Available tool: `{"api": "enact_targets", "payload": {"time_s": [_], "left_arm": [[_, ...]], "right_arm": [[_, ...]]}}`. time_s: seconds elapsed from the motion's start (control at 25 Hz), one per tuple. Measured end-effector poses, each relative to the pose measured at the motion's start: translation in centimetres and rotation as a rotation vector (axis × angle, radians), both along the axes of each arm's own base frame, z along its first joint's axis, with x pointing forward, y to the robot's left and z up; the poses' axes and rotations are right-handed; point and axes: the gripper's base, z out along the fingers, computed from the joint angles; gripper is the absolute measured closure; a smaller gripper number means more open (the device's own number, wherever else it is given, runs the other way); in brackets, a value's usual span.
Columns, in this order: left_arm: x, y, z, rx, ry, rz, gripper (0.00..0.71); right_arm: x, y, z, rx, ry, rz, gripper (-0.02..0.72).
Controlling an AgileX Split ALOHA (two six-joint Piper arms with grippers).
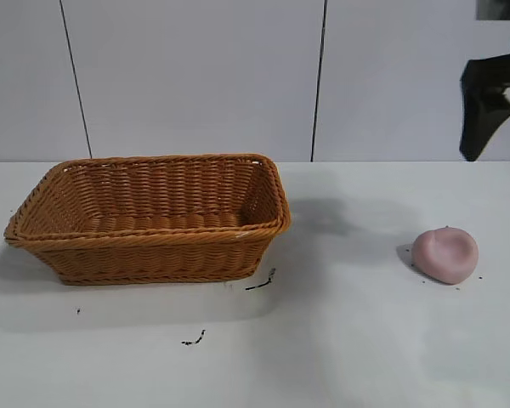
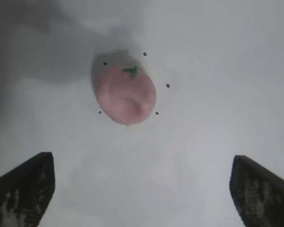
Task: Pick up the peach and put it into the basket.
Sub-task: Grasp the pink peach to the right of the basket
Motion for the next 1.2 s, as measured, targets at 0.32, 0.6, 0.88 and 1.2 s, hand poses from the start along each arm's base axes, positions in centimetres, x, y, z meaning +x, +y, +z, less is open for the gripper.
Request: {"api": "enact_targets", "payload": {"time_s": [0.32,0.6,0.88,1.2], "left_arm": [[0.0,0.0,0.0,0.0,0.0,0.0,0.018],[0.0,0.0,0.0,0.0,0.0,0.0,0.018],[0.0,0.0,0.0,0.0,0.0,0.0,0.018],[0.0,0.0,0.0,0.0,0.0,0.0,0.018]], "right_arm": [[1.8,0.2,-6.2,0.001,0.061,0.002,0.014],[2.5,0.3,-9.5,0.003,0.086,0.0,0.014],[2.7,0.3,-9.9,0.011,0.073,-0.005,0.051],[2.8,0.3,-8.5,0.011,0.07,-0.005,0.643]]}}
